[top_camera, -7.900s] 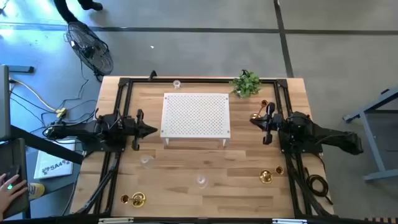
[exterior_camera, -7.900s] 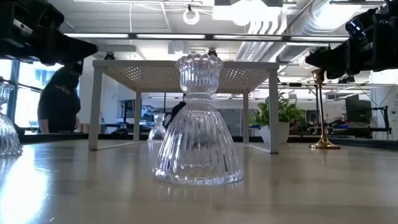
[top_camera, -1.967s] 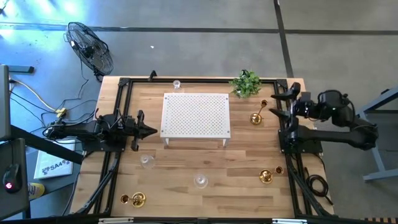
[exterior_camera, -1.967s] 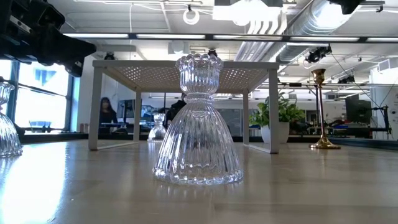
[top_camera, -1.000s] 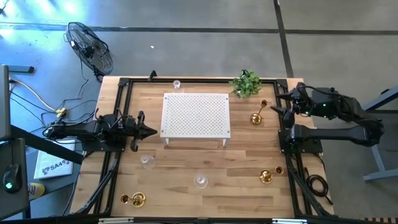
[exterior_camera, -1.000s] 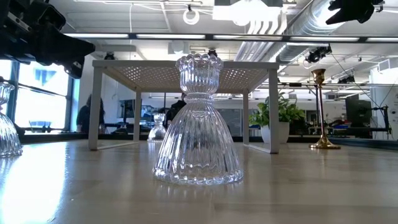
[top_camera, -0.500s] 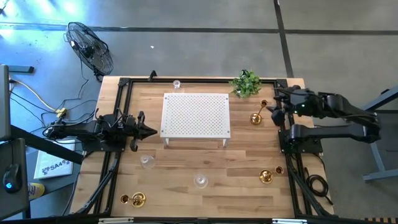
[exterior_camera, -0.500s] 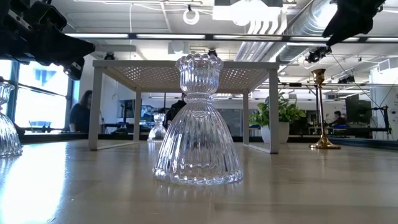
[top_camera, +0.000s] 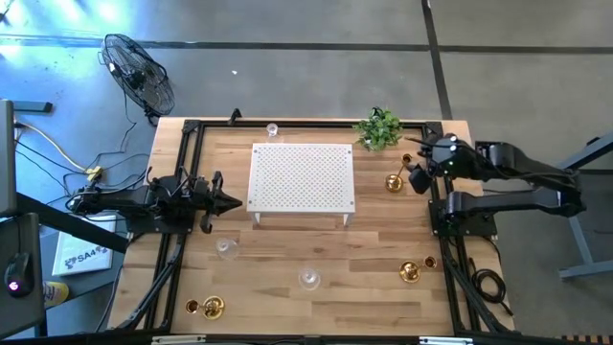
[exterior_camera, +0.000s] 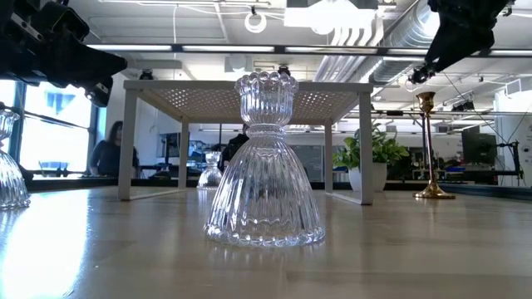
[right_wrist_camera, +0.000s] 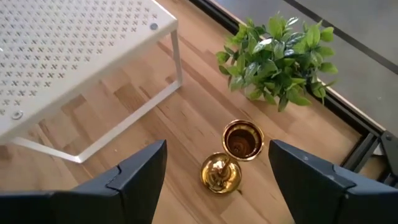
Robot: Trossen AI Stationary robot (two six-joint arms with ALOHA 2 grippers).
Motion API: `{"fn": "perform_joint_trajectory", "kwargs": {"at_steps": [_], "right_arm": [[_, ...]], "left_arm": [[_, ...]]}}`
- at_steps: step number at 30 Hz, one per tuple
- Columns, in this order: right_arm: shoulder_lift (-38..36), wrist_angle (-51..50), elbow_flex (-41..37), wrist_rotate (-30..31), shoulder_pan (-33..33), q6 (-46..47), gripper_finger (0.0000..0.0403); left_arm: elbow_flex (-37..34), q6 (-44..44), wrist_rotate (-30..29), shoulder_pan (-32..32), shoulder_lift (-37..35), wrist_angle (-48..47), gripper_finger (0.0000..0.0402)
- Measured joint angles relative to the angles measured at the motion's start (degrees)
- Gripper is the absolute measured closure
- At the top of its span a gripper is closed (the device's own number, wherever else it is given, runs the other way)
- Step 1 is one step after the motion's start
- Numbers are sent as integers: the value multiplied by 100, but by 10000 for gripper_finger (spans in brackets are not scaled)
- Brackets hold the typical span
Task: Pick & Place candle stick holders
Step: Put the top right gold candle holder on the shelf
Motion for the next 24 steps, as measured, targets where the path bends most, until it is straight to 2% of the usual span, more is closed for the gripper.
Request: {"fn": "perform_joint_trajectory", "kwargs": {"at_steps": [9,24], "right_arm": [[344,-162,-1,318,-2,61,128],[826,-225,-1,414,-4,55,128]], "left_arm": [[0,0,-2,0,0,0,401],[0,0,-4,-1,1,-2,401]]}}
